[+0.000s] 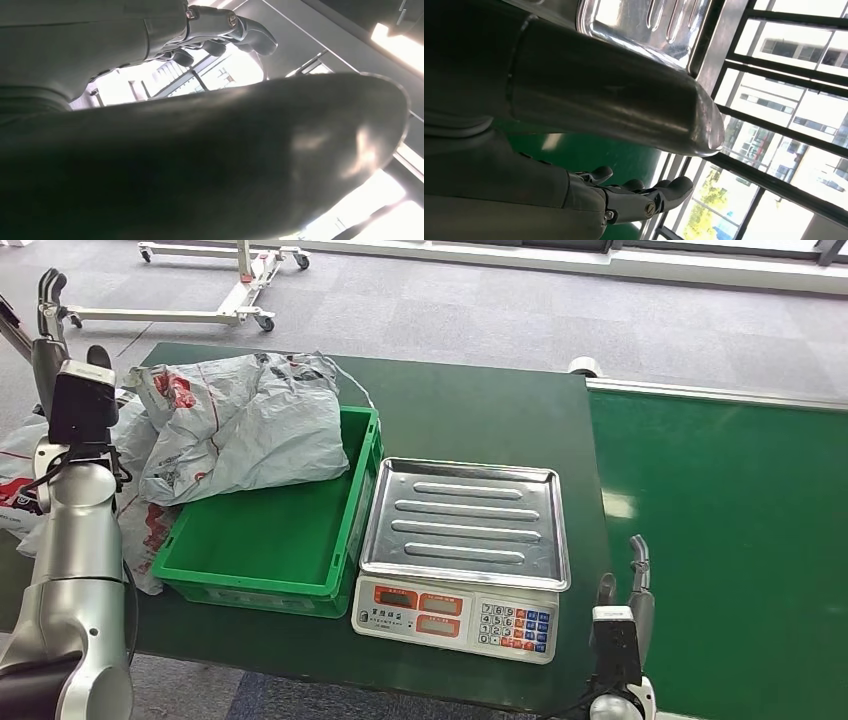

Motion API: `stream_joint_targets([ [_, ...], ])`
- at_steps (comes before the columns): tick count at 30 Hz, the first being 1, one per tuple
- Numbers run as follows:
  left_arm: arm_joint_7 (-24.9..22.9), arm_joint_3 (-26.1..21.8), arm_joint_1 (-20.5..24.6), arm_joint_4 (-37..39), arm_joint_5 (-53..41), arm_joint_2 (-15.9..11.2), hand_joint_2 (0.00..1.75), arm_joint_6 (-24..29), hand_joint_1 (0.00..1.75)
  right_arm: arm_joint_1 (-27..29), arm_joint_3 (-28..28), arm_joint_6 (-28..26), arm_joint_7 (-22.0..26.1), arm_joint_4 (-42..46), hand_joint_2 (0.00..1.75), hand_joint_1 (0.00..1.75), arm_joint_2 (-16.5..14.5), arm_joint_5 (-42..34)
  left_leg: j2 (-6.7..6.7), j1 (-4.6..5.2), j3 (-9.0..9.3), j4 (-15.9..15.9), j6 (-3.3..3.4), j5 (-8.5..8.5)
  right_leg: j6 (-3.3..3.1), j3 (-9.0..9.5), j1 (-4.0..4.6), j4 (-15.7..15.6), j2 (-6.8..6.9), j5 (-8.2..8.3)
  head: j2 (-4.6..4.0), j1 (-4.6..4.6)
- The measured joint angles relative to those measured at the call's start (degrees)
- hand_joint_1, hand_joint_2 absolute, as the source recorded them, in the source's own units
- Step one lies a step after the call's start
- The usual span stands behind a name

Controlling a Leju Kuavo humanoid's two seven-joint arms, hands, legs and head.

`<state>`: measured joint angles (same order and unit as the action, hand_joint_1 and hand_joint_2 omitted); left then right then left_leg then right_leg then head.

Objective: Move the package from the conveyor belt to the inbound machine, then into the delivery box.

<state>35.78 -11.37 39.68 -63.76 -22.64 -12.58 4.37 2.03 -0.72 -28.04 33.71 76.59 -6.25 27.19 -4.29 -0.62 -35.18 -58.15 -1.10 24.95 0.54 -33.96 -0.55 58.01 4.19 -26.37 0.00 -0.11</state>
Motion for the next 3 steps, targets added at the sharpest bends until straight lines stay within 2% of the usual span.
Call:
stream_joint_targets([
  [3, 0.2, 0.1, -0.4, -0.6, 0.2, 0.2, 0.00, -0.3, 0.00, 0.0, 0.0, -0.2, 0.1, 0.0, 0.00, 0.00, 0.0, -0.1, 0.00, 0.00, 0.00, 0.0, 0.00, 0.00, 0.00, -0.01, 0.00, 0.0, 0.00, 0.00, 0.00, 0.01],
])
